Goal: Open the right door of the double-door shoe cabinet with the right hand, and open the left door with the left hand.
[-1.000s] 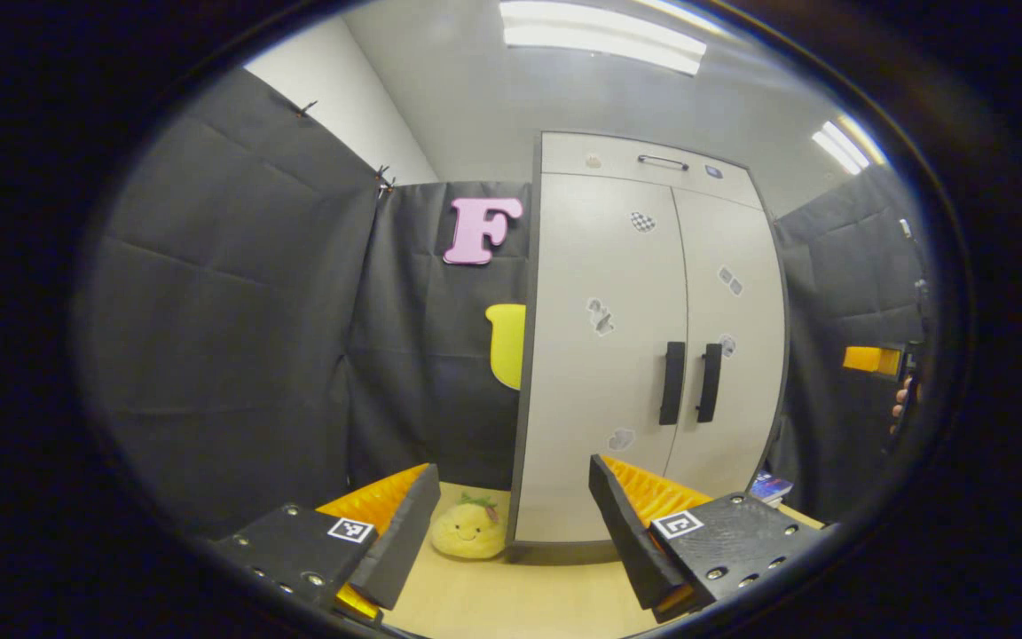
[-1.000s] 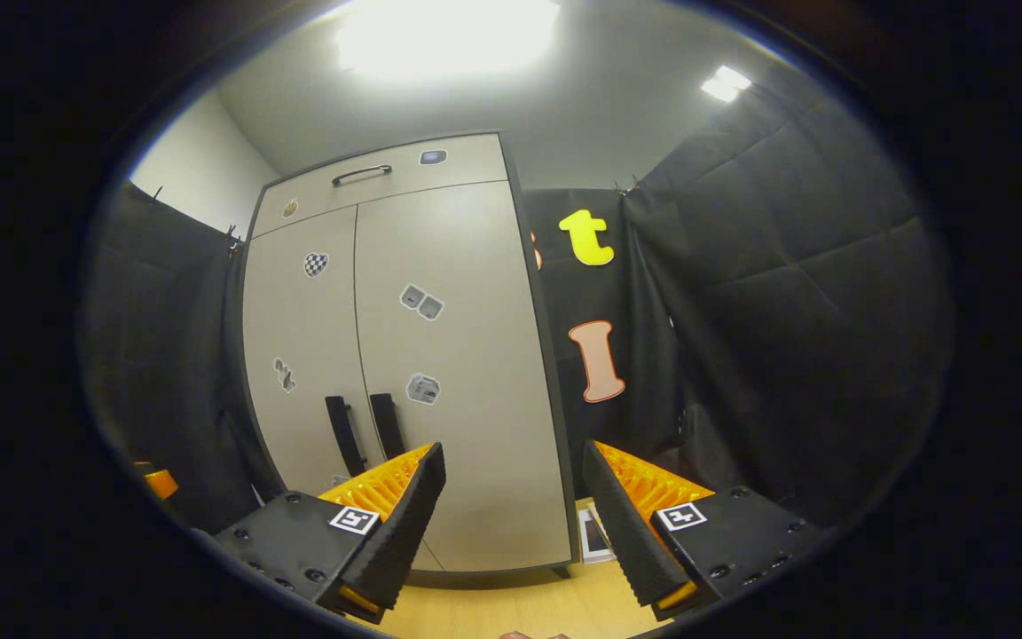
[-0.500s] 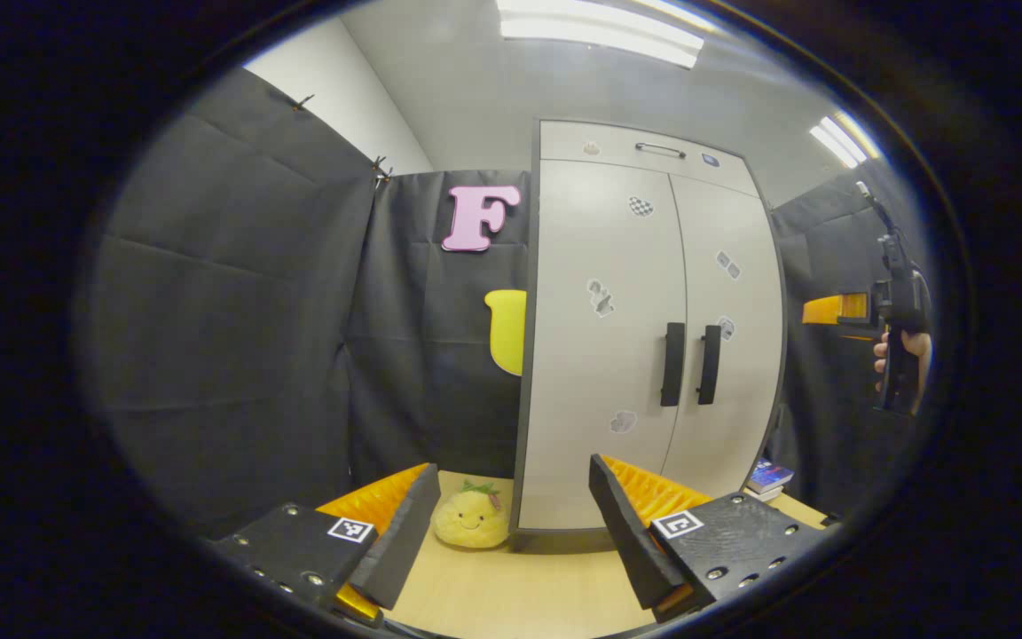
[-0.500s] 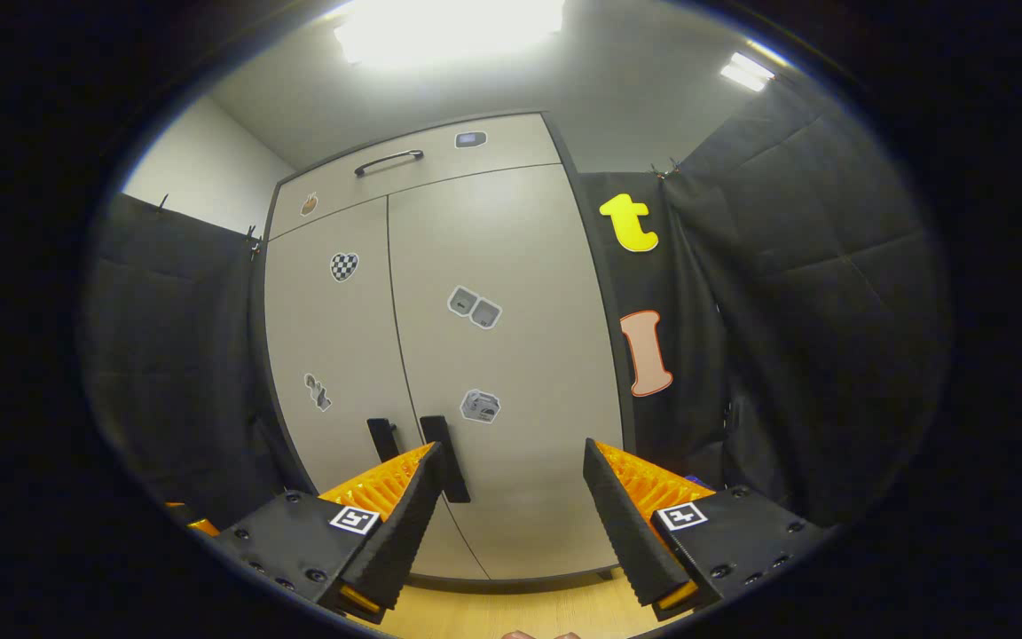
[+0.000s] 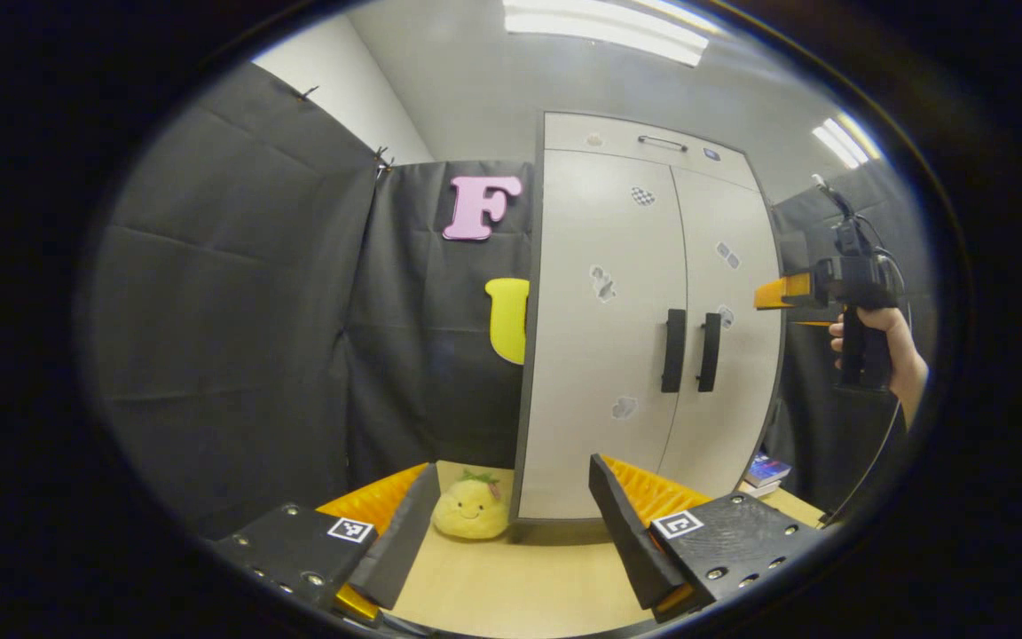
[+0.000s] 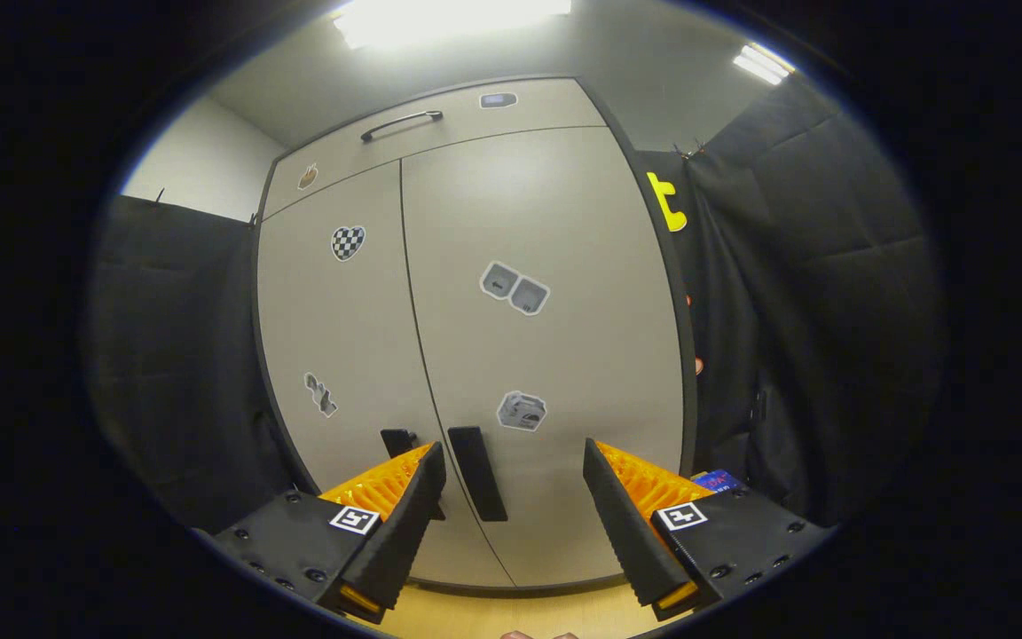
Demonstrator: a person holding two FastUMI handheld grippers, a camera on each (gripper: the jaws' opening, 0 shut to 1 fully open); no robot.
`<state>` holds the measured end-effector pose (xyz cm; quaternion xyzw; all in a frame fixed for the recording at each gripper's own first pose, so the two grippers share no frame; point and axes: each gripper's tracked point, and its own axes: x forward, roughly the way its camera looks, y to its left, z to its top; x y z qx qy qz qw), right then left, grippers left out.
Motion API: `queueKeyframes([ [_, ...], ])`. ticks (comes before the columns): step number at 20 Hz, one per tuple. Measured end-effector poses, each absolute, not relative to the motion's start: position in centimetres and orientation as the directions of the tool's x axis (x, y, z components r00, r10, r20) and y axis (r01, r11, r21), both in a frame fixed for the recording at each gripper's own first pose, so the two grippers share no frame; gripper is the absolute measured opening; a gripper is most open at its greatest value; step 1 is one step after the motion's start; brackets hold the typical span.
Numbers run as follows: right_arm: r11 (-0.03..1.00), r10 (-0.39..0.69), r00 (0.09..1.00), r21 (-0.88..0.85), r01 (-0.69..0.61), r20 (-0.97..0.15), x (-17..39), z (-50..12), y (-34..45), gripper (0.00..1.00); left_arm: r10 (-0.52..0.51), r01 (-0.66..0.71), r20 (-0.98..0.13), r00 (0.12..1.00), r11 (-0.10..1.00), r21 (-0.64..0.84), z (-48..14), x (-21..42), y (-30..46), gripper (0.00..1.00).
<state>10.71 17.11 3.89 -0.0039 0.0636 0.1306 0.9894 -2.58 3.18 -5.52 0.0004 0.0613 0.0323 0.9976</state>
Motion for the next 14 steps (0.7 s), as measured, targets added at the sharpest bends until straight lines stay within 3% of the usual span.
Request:
queueKeyframes([
  [8,0.961,0.262,0.929,-0.013,-0.275,-0.263,15.5,-1.7,20.8,0.98,0.122,-0.121,-0.185,0.975,0.992,0.018,-8.2,-3.8,6.1,0.99],
  [14,0.963,0.228,0.926,-0.073,-0.261,-0.301,18.4,-4.1,22.1,0.98,0.128,-0.136,-0.199,0.972,0.99,-0.03,-9.0,-2.4,7.5,0.99],
])
